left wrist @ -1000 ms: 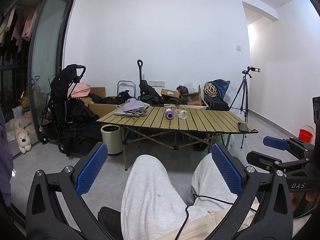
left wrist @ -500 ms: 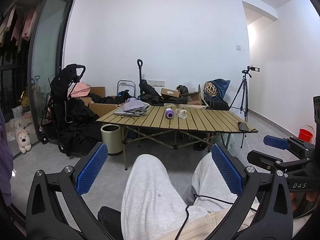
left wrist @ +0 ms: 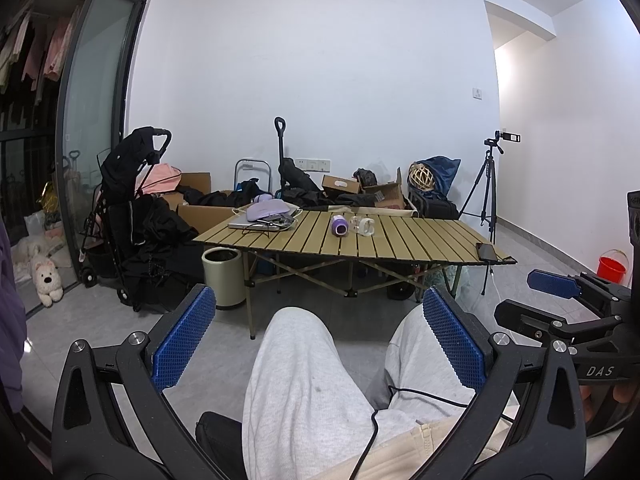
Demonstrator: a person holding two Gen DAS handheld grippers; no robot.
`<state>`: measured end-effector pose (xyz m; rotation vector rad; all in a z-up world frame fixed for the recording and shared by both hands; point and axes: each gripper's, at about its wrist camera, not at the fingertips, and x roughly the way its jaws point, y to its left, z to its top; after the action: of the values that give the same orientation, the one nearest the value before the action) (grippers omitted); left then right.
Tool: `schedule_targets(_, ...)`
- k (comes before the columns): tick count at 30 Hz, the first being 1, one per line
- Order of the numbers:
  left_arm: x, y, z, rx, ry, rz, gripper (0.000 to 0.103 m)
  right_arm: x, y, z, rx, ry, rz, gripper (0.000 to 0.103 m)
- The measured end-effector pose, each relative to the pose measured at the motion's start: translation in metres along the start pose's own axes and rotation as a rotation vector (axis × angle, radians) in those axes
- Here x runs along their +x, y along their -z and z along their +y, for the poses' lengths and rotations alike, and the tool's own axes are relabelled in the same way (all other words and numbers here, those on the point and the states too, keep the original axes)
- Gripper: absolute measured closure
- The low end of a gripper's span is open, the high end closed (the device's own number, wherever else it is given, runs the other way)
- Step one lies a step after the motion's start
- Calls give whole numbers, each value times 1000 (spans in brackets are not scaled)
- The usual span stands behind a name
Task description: Organize rigid objects
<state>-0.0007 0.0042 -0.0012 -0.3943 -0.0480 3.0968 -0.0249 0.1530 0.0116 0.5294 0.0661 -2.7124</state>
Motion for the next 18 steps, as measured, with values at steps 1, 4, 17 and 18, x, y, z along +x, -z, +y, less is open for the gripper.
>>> schedule_targets(1,-1,0,0,0,-1,-1,0,0,0,0,0,0,0,14)
schedule_targets(4,0,0,0,0,0,0,0,0,1,1,-1,-2,1,14)
schedule_targets(17,1,0,-1,0,1,0,0,0,2,1,2,-2,-4,14)
schedule_targets(18,1,0,0,0,2,1,0,0,3,0,2,-2,-4,14)
